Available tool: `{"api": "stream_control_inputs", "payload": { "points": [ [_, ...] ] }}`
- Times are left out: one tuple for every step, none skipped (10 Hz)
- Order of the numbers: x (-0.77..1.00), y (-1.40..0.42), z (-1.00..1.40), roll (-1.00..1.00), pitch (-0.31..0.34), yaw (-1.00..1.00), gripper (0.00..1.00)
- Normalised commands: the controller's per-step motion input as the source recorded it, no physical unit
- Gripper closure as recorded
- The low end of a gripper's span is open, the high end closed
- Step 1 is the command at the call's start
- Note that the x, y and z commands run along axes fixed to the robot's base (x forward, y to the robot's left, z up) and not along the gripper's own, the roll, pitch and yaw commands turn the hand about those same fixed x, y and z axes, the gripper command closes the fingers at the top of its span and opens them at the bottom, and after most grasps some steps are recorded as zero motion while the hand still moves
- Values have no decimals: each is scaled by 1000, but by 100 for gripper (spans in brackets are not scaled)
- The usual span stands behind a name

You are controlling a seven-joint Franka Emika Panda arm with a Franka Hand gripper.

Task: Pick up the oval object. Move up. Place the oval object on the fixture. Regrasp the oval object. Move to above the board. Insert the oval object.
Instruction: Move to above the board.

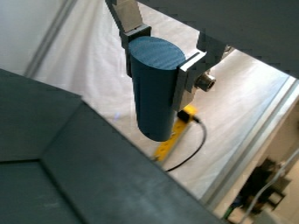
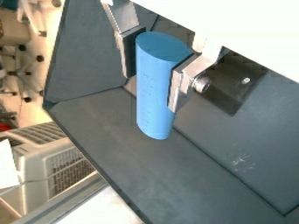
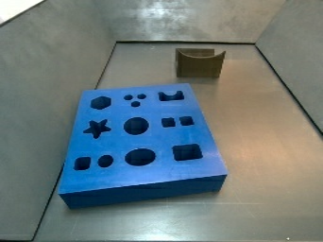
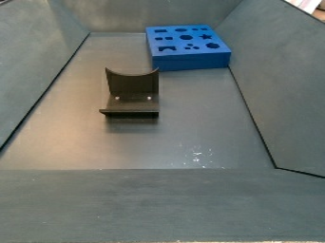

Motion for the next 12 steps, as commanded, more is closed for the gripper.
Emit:
{"api": "stream_control_inputs", "payload": {
  "points": [
    [-520, -1000, 26, -1000, -2, -10, 100],
    [-546, -1000, 37, -1000, -14, -6, 100],
    [-560, -1000, 23, -1000, -24, -8, 100],
    [-578, -1000, 31, -1000, -36, -11, 100],
    [-597, -1000, 37, -1000, -44, -13, 100],
    [-613, -1000, 31, -1000, -50, -14, 100],
    [-647, -1000, 35, -1000, -64, -17, 100],
    [-678, -1000, 42, -1000, -71, -20, 100],
    [-665, -881, 34, -1000, -92, -20, 100],
    [-499, -588, 26, -1000, -109, -23, 100],
    [-299, -241, 15, -1000, -131, -20, 100],
    [-231, -150, 4, -1000, -142, -25, 100]
  ]
}}
